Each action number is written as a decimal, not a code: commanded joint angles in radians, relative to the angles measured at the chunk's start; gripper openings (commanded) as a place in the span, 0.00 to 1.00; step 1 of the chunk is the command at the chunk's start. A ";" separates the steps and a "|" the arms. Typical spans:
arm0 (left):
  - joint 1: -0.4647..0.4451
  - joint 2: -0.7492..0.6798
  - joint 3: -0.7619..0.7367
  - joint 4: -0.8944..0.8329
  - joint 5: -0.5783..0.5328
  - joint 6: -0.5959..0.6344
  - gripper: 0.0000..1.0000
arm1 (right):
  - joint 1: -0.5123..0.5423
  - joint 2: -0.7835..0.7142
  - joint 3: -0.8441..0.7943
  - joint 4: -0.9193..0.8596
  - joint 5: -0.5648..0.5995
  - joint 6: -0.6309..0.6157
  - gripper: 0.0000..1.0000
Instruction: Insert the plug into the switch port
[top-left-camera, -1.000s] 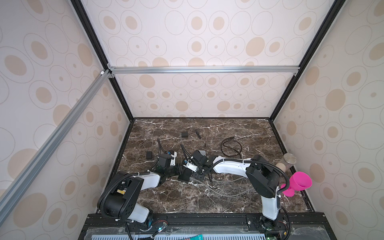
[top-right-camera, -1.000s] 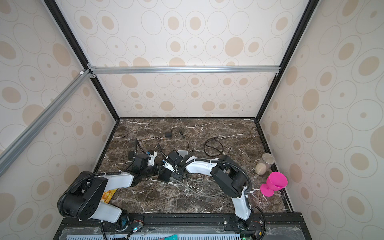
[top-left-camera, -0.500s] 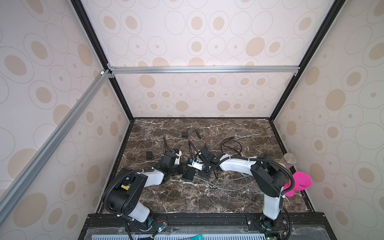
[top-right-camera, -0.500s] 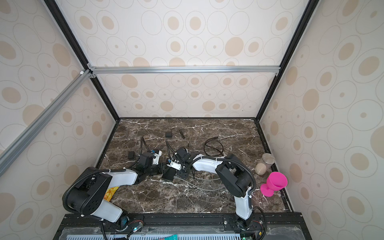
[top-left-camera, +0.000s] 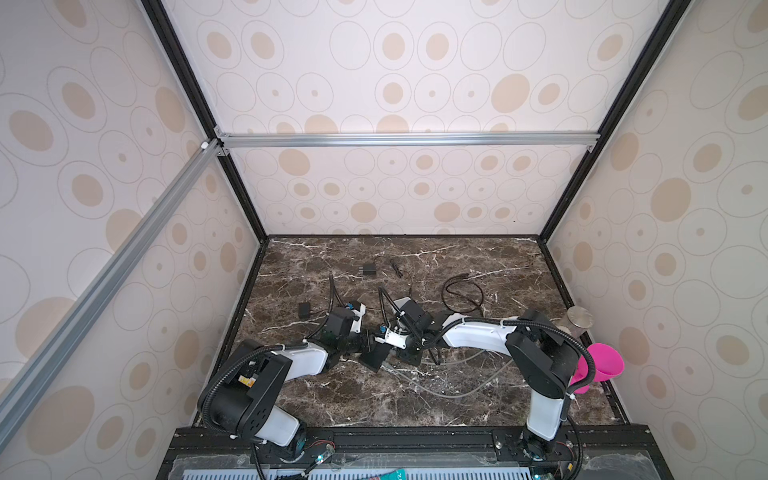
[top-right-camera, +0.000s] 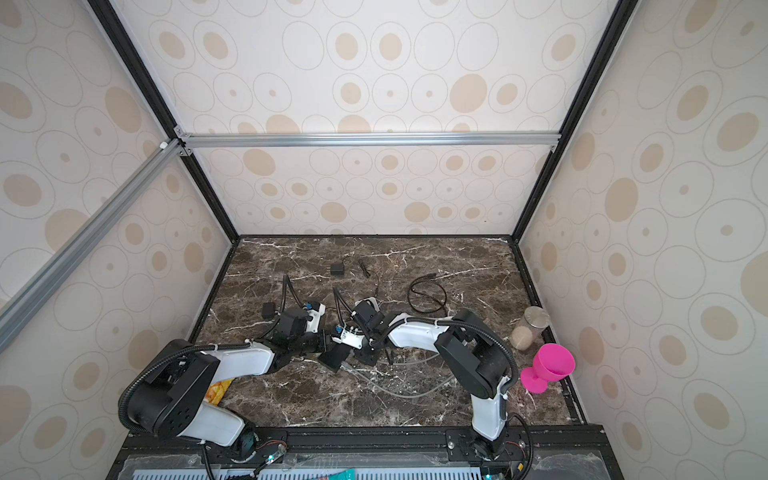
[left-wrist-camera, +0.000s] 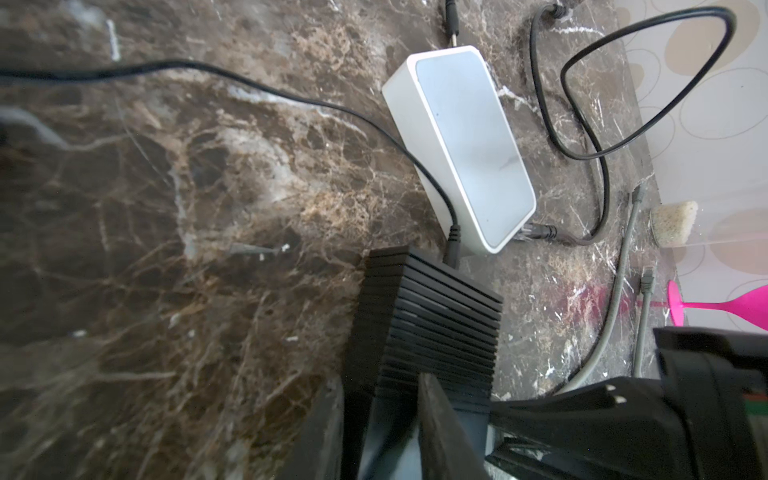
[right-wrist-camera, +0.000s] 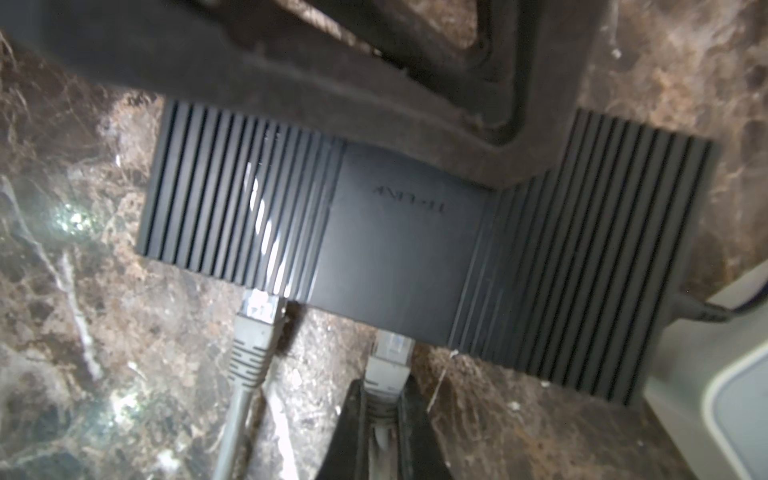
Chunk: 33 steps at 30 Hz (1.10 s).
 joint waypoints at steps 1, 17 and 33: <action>-0.161 -0.003 -0.028 -0.163 0.420 -0.045 0.28 | 0.058 -0.032 0.083 0.447 -0.059 0.069 0.00; -0.030 -0.125 0.212 -0.645 -0.003 0.117 0.72 | 0.081 -0.172 -0.149 0.325 0.102 0.186 0.28; -0.140 -0.112 0.313 -0.789 0.003 0.187 0.98 | -0.117 -0.491 -0.312 -0.071 0.081 0.465 0.43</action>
